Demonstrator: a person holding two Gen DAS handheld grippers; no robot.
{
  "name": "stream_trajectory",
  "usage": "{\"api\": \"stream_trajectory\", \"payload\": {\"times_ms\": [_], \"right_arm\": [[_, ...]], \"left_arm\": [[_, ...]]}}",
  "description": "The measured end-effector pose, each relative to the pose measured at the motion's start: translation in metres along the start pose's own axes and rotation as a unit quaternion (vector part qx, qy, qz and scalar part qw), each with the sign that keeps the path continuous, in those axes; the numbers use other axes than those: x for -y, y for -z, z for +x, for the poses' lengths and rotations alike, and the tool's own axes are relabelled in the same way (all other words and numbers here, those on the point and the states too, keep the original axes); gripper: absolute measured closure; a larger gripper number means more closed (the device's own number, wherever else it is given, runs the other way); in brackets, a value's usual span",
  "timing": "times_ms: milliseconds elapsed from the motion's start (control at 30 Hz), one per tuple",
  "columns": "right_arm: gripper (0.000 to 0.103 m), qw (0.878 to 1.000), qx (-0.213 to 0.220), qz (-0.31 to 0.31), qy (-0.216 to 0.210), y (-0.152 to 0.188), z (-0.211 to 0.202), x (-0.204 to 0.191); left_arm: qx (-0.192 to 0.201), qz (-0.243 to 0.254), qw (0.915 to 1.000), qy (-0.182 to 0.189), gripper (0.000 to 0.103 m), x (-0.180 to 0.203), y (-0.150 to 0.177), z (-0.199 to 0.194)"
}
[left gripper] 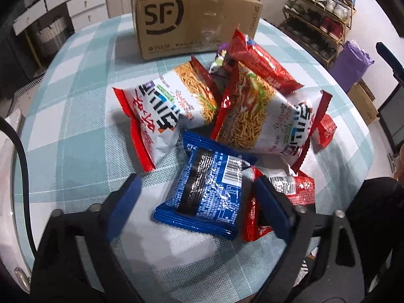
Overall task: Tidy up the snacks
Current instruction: 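Lower the left gripper and grasp the blue biscuit pack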
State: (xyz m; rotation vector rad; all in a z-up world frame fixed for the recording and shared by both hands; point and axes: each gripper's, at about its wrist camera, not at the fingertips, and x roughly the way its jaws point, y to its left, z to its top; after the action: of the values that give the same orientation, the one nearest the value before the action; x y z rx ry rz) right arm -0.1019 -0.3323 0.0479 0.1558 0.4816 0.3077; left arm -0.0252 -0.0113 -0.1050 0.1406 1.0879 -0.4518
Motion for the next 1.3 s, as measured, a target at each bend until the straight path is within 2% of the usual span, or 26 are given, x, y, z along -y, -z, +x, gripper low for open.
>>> {"api": "stream_trajectory", "payload": {"times_ms": [133,200,333,400,467,567,1033,1300], "right_arm": [[0.000,1.000,-0.001,0.000,0.000,0.000,0.000,0.001],[0.000,1.000,-0.001,0.000,-0.001,0.000,-0.001,0.001],[0.000,1.000,-0.003,0.002,0.002,0.002,0.000,0.003],[0.000,1.000,-0.005,0.003,0.003,0.003,0.000,0.004],[0.000,1.000,-0.008,0.005,0.004,0.003,0.002,0.005],[0.000,1.000,-0.010,0.007,0.006,0.003,0.003,0.005],[0.000,0.999,-0.022,0.022,0.016,0.002,0.006,0.011],[0.000,0.997,-0.041,0.058,0.032,0.003,0.010,0.027]], "left_arm": [[-0.003,0.015,0.9998,0.011,0.024,-0.002,-0.002,0.006],[-0.007,0.015,0.9995,0.026,0.033,-0.004,-0.003,0.007],[-0.006,0.008,0.9991,0.042,0.044,-0.009,-0.002,0.007],[-0.006,0.004,0.9988,0.048,0.056,-0.013,-0.003,0.006],[-0.007,-0.001,0.9983,0.058,0.060,-0.015,-0.001,0.006],[-0.008,-0.004,0.9979,0.065,0.061,-0.019,-0.003,0.006],[0.029,0.004,0.9984,0.049,0.061,-0.012,0.012,-0.023],[0.082,-0.028,0.9948,0.053,0.061,-0.026,0.012,-0.054]]}}
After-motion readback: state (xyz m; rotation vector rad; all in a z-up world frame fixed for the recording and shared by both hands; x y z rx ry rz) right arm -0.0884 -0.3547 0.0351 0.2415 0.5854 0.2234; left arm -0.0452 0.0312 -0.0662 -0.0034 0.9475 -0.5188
